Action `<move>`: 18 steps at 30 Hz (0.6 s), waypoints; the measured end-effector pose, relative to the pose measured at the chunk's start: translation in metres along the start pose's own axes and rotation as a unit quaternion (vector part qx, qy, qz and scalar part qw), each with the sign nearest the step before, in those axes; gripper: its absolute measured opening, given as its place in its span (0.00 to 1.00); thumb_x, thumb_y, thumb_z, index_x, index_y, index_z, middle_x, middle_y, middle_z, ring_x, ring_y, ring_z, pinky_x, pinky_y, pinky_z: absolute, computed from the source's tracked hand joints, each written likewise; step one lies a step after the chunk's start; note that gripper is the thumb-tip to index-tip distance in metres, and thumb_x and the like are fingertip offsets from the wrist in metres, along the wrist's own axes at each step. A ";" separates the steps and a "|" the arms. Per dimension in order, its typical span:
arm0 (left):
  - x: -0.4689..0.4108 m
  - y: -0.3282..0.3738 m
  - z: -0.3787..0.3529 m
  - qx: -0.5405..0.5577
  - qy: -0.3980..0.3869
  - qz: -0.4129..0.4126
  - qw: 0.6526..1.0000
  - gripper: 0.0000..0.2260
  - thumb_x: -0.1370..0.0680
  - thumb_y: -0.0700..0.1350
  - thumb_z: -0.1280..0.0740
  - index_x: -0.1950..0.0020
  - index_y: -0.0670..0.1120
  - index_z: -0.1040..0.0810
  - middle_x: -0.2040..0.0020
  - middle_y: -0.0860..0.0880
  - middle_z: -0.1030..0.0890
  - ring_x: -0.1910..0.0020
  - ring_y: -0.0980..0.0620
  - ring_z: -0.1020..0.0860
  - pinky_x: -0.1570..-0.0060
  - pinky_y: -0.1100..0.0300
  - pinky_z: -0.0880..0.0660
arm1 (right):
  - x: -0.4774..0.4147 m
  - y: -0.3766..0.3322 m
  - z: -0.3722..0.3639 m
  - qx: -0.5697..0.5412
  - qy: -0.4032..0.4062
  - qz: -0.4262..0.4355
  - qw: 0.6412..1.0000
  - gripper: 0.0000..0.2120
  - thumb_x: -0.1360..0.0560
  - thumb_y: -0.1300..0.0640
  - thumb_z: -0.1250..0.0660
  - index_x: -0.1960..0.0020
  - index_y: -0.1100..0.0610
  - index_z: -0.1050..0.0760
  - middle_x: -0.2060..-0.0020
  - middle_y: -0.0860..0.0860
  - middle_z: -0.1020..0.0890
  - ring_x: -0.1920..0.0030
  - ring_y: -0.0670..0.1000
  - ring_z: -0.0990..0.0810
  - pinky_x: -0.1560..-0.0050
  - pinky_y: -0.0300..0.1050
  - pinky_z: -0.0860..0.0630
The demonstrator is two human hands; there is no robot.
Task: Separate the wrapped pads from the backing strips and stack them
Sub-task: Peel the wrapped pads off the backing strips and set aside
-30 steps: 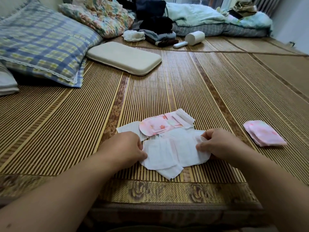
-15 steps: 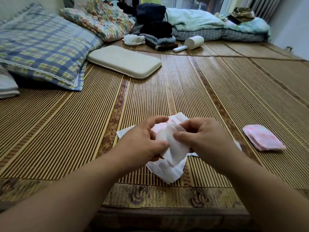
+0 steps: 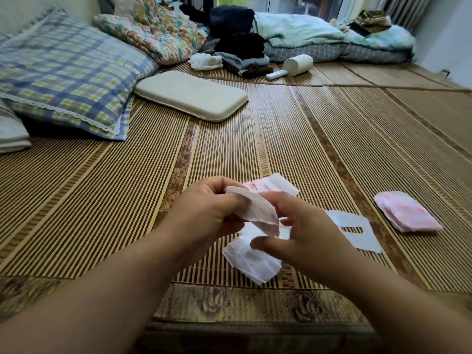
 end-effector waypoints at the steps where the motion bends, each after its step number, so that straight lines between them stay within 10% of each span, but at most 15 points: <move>1: 0.000 0.000 -0.002 0.007 -0.001 -0.002 1.000 0.05 0.27 0.36 0.33 0.58 0.45 0.21 0.66 0.49 0.17 0.67 0.53 0.19 0.71 0.63 0.24 | 0.001 -0.001 -0.001 0.016 0.029 0.019 0.999 0.13 0.31 0.53 0.27 0.50 0.40 0.25 0.59 0.36 0.20 0.56 0.37 0.23 0.58 0.30 0.28; 6: -0.004 -0.007 -0.003 -0.145 0.027 -0.079 0.986 0.16 0.31 0.47 0.29 0.45 0.57 0.26 0.63 0.52 0.16 0.64 0.53 0.16 0.64 0.55 0.21 | -0.004 0.025 0.037 -0.029 0.152 -0.035 0.987 0.12 0.28 0.65 0.36 0.63 0.49 0.25 0.69 0.44 0.20 0.67 0.42 0.24 0.68 0.33 0.28; 10: -0.006 -0.013 -0.001 -0.375 0.048 -0.156 0.913 0.16 0.31 0.52 0.30 0.47 0.63 0.28 0.65 0.54 0.19 0.65 0.62 0.20 0.69 0.69 0.25 | 0.004 0.082 0.103 -0.173 0.262 -0.191 0.930 0.09 0.26 0.56 0.36 0.58 0.43 0.22 0.63 0.46 0.17 0.59 0.49 0.19 0.64 0.46 0.21; 18: -0.009 -0.023 0.004 -0.442 0.010 -0.152 0.884 0.11 0.30 0.48 0.29 0.54 0.63 0.24 0.59 0.67 0.20 0.64 0.63 0.20 0.67 0.69 0.24 | 0.053 0.184 0.165 -0.155 0.355 -0.455 0.802 0.16 0.27 0.63 0.32 0.39 0.63 0.27 0.51 0.64 0.20 0.58 0.60 0.20 0.75 0.47 0.23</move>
Point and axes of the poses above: each hand's wrist, its own x-axis away from the middle knuckle, its own z-axis out of the back of the hand, y = z × x, the point moved 2 cm from there along -x, towards the middle knuckle
